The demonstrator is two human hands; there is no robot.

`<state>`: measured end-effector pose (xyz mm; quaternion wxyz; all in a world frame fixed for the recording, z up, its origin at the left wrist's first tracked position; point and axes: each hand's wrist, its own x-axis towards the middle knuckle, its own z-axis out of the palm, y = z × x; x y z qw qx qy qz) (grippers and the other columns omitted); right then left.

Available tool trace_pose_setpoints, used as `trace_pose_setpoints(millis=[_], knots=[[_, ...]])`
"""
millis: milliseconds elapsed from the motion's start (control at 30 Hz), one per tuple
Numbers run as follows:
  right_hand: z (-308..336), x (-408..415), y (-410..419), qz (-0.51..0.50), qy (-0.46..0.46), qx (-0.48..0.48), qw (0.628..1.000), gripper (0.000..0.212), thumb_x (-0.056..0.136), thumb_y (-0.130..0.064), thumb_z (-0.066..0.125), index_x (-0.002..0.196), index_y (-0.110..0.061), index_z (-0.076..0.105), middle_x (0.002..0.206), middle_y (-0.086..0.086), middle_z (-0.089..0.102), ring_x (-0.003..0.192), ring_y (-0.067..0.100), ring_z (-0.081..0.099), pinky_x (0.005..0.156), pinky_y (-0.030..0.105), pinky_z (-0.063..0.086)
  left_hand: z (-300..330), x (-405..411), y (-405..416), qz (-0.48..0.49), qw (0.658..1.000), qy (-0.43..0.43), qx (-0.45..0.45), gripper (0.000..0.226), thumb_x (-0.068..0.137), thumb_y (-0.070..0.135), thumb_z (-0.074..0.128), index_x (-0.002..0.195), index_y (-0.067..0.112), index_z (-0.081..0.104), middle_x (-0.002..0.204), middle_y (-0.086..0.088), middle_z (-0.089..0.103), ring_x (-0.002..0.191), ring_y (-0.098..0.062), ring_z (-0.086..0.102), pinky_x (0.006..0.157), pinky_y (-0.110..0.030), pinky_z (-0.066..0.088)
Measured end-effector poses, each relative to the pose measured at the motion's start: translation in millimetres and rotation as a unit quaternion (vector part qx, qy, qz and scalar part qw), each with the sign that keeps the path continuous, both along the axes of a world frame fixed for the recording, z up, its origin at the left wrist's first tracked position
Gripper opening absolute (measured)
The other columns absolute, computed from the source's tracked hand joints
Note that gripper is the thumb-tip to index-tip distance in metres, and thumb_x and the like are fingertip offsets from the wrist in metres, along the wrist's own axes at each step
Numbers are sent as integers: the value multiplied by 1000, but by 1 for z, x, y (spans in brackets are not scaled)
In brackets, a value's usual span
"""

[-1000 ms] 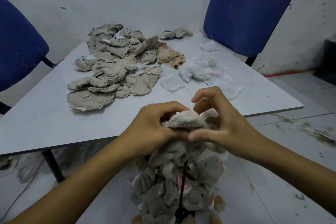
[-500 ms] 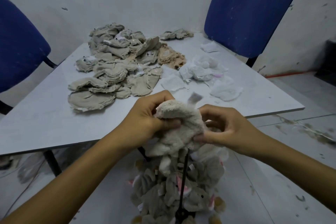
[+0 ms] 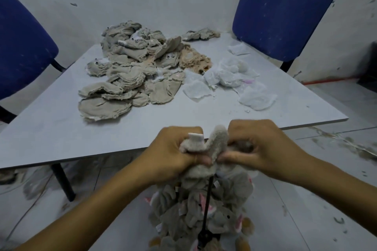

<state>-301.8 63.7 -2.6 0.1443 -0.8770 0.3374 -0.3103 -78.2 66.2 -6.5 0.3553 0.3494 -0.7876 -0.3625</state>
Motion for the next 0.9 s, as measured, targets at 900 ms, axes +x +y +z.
trace_pose_setpoints(millis=[900], knots=[[50,-13,-22,-13,-145,122,982,28,89,-26,71,115,-33,65,96,-4,70,89,15,70,81,32,59,43,-11,-21,95,974,201,-36,11,74,10,75,74,19,68,67,13,68,63,-3,64,59,-18,51]])
